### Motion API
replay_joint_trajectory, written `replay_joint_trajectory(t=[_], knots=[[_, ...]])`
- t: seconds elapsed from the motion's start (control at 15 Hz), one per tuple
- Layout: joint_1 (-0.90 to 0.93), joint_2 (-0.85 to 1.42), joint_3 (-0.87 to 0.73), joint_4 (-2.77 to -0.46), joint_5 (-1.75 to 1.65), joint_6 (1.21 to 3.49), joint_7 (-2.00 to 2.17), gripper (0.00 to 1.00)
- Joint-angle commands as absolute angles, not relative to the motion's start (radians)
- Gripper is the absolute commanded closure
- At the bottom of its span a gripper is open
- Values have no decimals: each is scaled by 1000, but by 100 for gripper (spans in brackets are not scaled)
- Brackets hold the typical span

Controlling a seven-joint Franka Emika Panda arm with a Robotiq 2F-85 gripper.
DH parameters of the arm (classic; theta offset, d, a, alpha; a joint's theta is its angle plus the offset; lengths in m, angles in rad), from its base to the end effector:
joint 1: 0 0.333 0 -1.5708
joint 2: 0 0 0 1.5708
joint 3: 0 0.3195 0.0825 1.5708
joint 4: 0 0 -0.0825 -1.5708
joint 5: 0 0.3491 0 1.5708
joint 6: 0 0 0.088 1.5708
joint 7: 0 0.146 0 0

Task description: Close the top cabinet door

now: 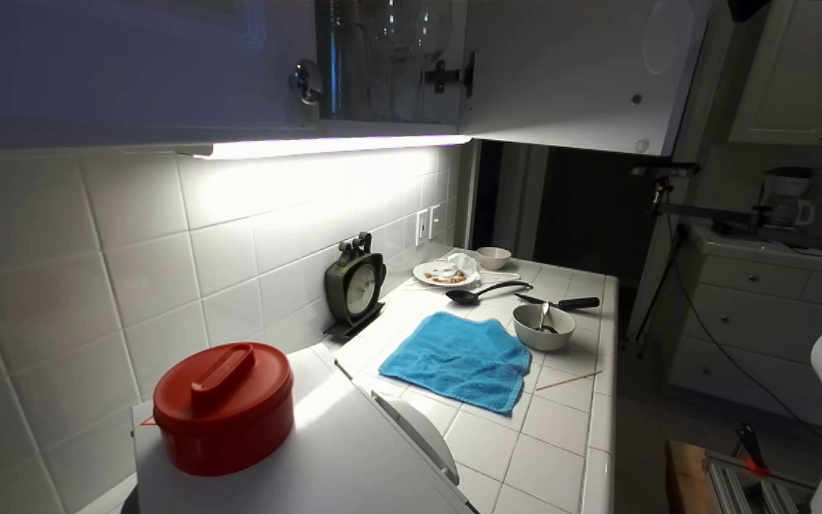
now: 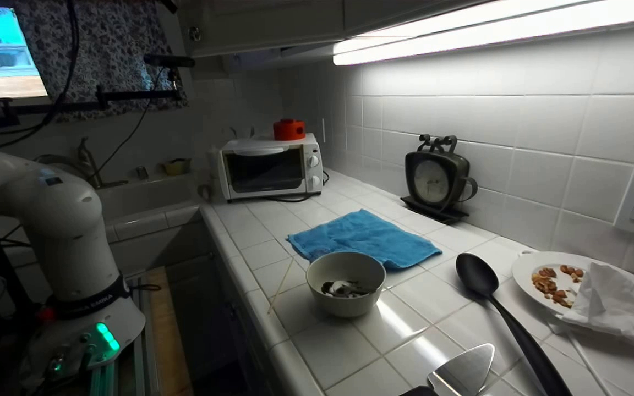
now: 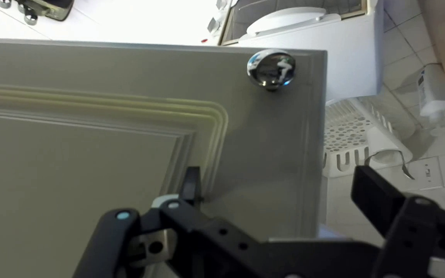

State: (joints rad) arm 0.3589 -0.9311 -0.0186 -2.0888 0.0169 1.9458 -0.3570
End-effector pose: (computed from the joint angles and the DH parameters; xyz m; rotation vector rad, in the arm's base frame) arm 0.2321 0.0791 0.7650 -2.7019 -0.9847 -1.1959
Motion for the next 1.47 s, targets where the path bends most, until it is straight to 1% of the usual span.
replay_joint_trajectory(t=[0.0,0.8,1.4], knots=[[365,-909,-7,-2063,73,1990,-374,0],[394,-879,-37,-2158,116,2268,-393,0],[442,-836,-71,-2204,128,2393,-434,0]])
